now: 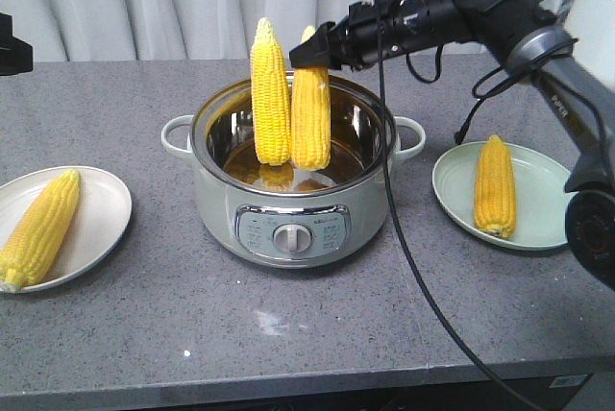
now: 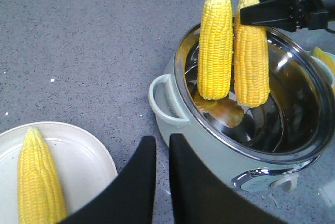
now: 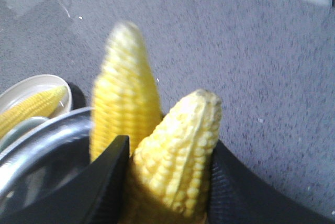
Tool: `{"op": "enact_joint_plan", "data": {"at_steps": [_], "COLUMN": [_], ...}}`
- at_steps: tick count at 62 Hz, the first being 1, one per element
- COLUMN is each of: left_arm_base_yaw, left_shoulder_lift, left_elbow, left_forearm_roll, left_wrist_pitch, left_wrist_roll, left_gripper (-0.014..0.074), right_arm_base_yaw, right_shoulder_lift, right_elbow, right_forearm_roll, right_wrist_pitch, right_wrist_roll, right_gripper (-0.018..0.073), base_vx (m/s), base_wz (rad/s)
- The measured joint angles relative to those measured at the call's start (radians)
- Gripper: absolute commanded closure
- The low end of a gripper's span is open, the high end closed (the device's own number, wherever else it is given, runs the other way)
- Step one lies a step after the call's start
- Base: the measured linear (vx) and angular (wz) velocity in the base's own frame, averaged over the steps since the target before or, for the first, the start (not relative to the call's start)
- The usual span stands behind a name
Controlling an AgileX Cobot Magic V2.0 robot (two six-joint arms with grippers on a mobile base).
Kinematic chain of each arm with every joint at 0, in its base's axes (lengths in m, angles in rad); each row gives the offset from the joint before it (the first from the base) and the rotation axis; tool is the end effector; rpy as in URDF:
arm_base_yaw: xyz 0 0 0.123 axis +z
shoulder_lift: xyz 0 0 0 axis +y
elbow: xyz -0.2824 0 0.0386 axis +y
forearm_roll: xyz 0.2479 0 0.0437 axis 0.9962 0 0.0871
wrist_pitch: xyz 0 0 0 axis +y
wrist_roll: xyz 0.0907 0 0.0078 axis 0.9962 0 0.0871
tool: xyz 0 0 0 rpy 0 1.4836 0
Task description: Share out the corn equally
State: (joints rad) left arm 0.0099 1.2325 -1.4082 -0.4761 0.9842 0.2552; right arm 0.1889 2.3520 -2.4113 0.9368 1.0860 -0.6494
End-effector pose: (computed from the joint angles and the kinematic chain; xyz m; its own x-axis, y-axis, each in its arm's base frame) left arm 0.2456 -0.0324 0.4365 -0.6241 -0.0273 -0.7808 0.2768 0.9268 -0.2537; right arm 0.4985 0.1614 0.3136 -0.5722 -0.1697 -0.8024 -0.7192 0.5740 0.3915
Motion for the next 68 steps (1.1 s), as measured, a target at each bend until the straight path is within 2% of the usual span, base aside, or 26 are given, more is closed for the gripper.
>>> {"op": "enact_joint_plan", "data": {"at_steps": [18, 24, 28, 32, 43, 47, 51, 60, 68], "left_arm_base_yaw": [0.000, 0.000, -0.001, -0.012, -0.074, -0.095, -0.114, -0.150, -0.182], "left_shoulder_lift": [0.000, 0.004, 0.019, 0.049, 0.210, 0.284, 0.364, 0.553, 0.705], "left_elbow": [0.000, 0.000, 0.000, 0.000, -0.006, -0.052, -0.137, -0.430, -0.681], "left_forearm_roll": [-0.004, -0.052, -0.130, -0.233, -0.561, -0.651, -0.708, -0.719, -0.610], "left_wrist_pitch": [-0.039, -0.092, -0.132, -0.166, -0.266, -0.299, -0.310, -0.303, -0.262], "left_wrist_roll": [0.000, 0.003, 0.036, 0.107, 0.382, 0.458, 0.498, 0.482, 0.388], "left_gripper": [0.0541, 0.0541, 0.0541, 0.0541, 0.0541, 0.0541, 0.0541, 0.0541, 0.0539], "right_arm_base_yaw": [-0.078, -0.118, -0.145, -0.176, -0.259, -0.281, -0.297, -0.304, -0.304], "right_shoulder_lift": [-0.216, -0.306, -0.364, -0.420, -0.531, -0.552, -0.563, -0.565, -0.565], "right_elbow": [0.000, 0.000, -0.001, -0.001, -0.006, -0.008, -0.008, -0.008, -0.008], "right_forearm_roll": [0.003, 0.004, 0.005, 0.008, 0.012, 0.012, 0.012, -0.011, -0.027], "right_wrist_pitch": [0.027, 0.072, 0.103, 0.125, 0.170, 0.181, 0.183, 0.183, 0.185], "right_wrist_roll": [-0.006, -0.006, -0.006, -0.005, -0.003, -0.003, -0.003, -0.003, -0.002], "right_gripper": [0.0565, 0.0565, 0.0564, 0.0564, 0.0564, 0.0564, 0.0564, 0.0564, 0.0564], "base_vx": [0.00, 0.00, 0.00, 0.00, 0.00, 0.00, 0.00, 0.00, 0.00], "base_wz": [0.00, 0.00, 0.00, 0.00, 0.00, 0.00, 0.00, 0.00, 0.00]}}
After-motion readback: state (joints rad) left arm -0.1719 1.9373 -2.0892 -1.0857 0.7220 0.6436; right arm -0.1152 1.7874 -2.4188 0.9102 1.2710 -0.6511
